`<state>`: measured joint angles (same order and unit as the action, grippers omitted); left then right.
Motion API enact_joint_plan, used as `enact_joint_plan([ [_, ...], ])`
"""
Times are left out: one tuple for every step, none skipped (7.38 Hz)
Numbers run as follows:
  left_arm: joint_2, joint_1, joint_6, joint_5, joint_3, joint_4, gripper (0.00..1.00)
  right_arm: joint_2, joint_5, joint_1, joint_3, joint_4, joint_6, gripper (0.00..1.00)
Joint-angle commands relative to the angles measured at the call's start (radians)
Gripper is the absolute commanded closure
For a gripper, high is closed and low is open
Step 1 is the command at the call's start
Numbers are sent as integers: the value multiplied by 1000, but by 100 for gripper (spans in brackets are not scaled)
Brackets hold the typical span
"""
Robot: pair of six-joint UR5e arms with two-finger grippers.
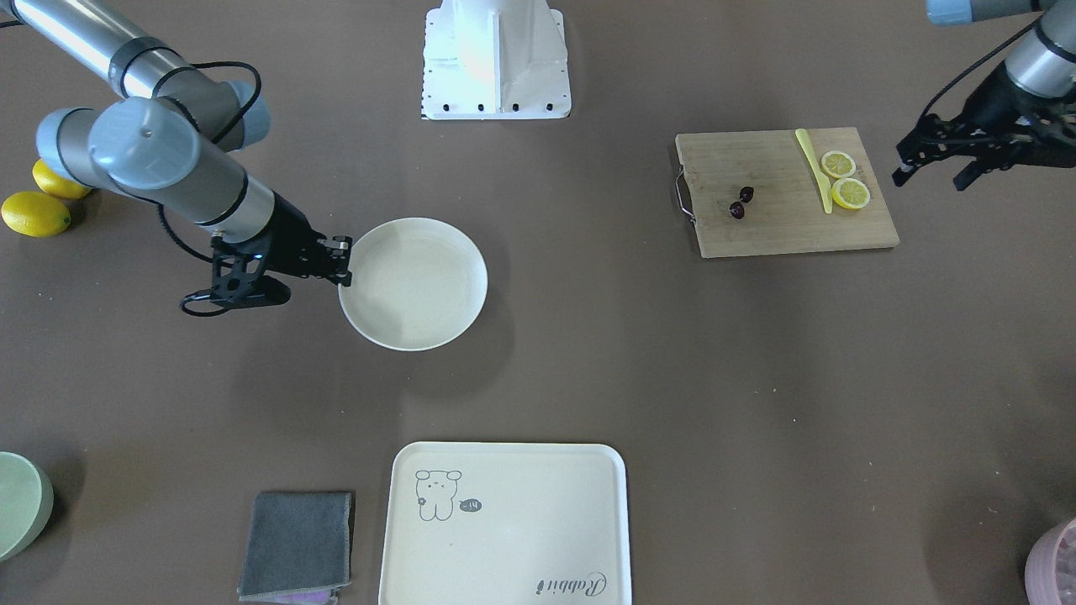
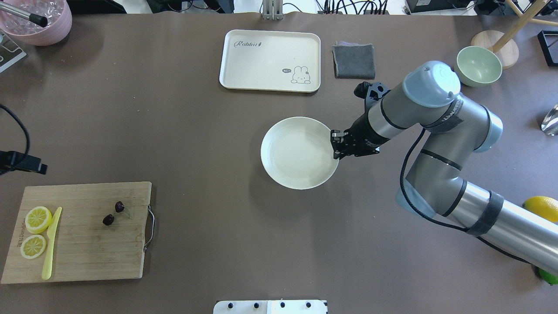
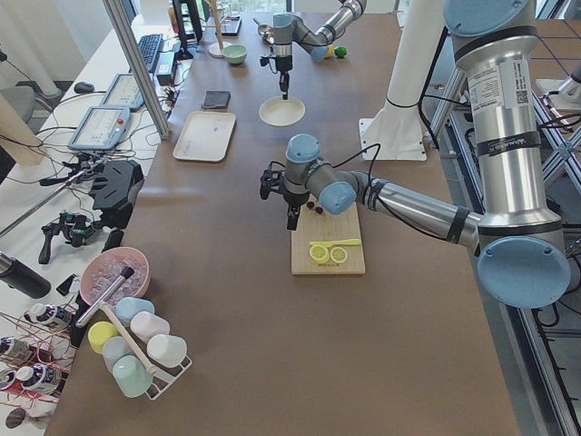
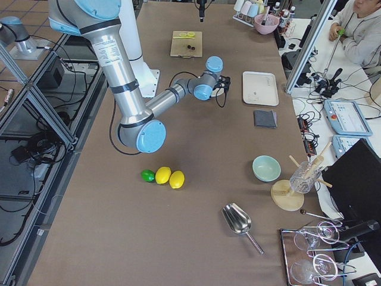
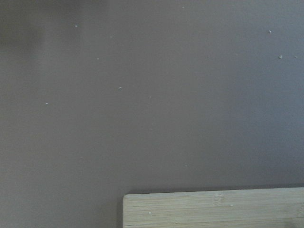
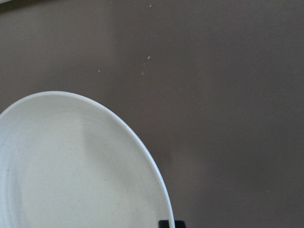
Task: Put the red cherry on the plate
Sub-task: 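Slide the white plate toward table center while the left arm reaches the board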
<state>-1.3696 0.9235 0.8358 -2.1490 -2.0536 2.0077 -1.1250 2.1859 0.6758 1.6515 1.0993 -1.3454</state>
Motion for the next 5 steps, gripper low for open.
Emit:
enact_joint_plan([
  [-69,-190,149,114,9,42,2,16,-50,-68,11,1,-64,100],
  [-109,-291,164,220,44,40,3,20,-89,-99,13,-2,-84,100],
  [-164,-322,164,240,88,39,3,19,-98,-117,10,-1,-83,100],
  [-178,-339,163,244,108,39,7,22,-115,-133,11,-2,-84,100],
  [-177,-351,161,263,107,39,9,22,-118,-145,13,-2,-84,100],
])
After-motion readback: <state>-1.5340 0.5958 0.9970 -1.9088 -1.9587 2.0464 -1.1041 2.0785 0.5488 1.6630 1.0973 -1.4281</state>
